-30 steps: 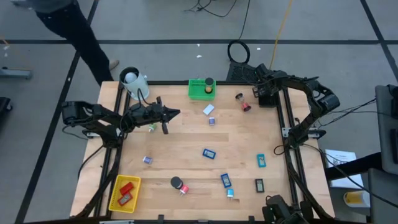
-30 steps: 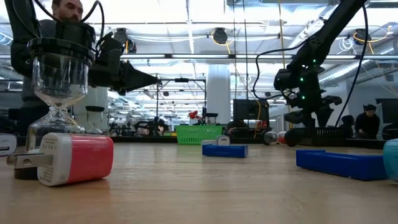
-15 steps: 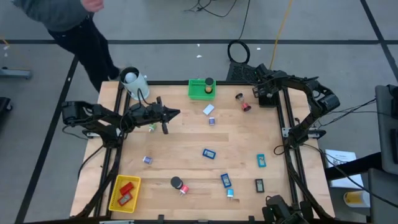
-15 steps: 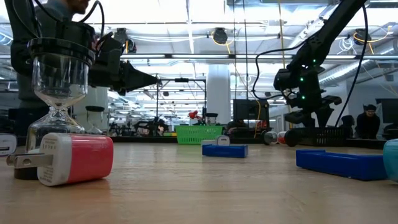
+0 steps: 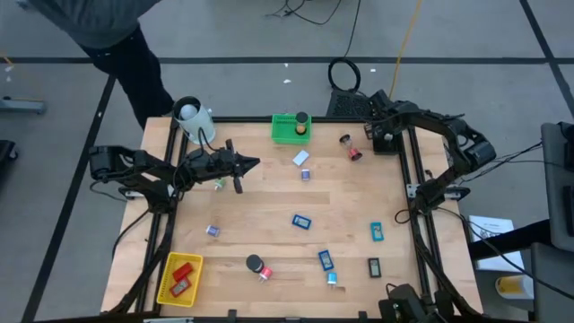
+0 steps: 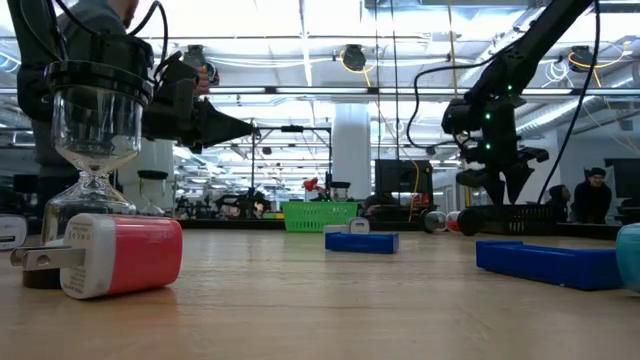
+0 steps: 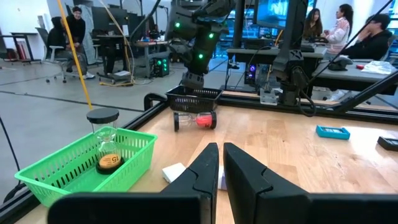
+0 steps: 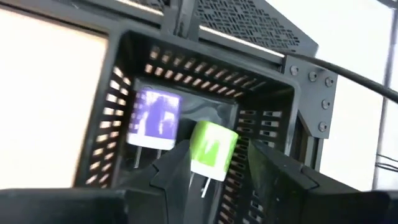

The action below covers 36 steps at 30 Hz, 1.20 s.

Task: Pick & Place Office items
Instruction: Put the white hourglass into the green basket

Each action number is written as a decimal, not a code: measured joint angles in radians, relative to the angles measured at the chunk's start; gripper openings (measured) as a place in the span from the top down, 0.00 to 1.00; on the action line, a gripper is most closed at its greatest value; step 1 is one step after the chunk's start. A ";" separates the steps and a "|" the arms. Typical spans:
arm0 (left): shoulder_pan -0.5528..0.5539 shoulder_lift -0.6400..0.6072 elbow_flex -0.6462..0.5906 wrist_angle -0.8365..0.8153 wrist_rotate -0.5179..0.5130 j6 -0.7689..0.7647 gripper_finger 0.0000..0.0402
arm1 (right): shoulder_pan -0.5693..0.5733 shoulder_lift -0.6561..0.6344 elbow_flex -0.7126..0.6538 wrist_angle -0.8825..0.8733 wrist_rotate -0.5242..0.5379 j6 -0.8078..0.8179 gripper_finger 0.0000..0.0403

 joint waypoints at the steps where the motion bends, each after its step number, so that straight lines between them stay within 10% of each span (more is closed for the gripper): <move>1: 0.000 0.000 0.000 0.000 0.000 0.000 0.92 | 0.000 -0.010 0.000 0.003 -0.003 0.001 0.61; 12: 0.000 0.000 0.000 0.000 0.000 0.000 0.92 | 0.005 -0.122 0.000 0.012 -0.055 0.002 0.55; 26: 0.000 0.000 0.000 0.000 0.000 0.000 0.92 | 0.180 -0.367 -0.068 0.108 -0.057 -0.049 0.98; 36: 0.000 0.000 0.000 0.000 0.008 0.000 0.92 | 0.230 -0.555 -0.305 0.399 -0.247 -0.069 0.99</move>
